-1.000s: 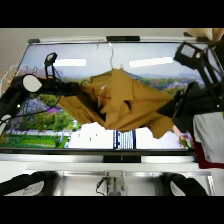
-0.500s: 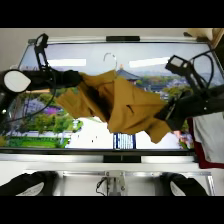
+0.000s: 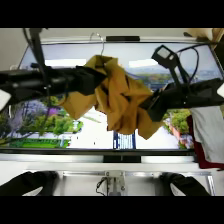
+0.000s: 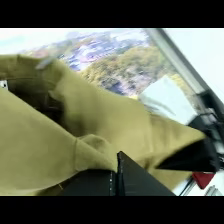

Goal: Fold the shirts.

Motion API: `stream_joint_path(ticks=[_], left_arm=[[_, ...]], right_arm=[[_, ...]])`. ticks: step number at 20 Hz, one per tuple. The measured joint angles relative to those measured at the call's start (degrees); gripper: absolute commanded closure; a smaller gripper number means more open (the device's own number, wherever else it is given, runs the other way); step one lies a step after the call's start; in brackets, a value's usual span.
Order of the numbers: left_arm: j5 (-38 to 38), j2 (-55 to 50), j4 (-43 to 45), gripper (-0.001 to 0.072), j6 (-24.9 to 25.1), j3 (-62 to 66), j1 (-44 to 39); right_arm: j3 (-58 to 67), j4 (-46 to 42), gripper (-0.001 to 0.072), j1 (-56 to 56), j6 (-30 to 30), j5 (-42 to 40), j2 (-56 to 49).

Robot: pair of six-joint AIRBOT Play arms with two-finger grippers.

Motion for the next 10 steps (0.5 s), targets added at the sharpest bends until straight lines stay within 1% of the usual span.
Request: stream_joint_path(ticks=[2, 4, 5, 6, 7, 8, 10], left_arm=[[-3.3, 1.9, 2.8, 0.0663, -0.4, 1.8, -0.8], [-8.2, 3.3, 6.1, 0.0661, -2.1, 2.7, -1.2], [-10.5, 3.8, 7.6, 0.0649, -2.7, 3.0, -1.4], [-12.0, 4.1, 8.8, 0.0503, -3.2, 3.2, -1.5], [-12.5, 4.1, 9.4, 0.0264, -3.5, 3.4, -1.6], [-12.6, 4.0, 9.9, 0.0093, -3.8, 3.5, -1.6], [-11.2, 4.0, 11.6, 0.0081, -4.1, 3.7, -1.5]], right_arm=[[1.3, -1.0, 0.0661, -0.7, 1.4, -1.4, -0.1], [3.4, -0.5, 0.0661, -2.5, 2.4, -2.4, -0.1], [4.7, 0.2, 0.0661, -3.3, 2.9, -3.2, -0.1], [5.9, 1.0, 0.0661, -3.9, 3.0, -3.9, -0.1], [7.3, 2.0, 0.0661, -4.4, 3.3, -5.1, -0.1], [8.5, 2.6, 0.0662, -4.6, 3.4, -6.0, -0.1], [11.3, 3.6, 0.0661, -4.9, 3.4, -6.5, -0.1]])
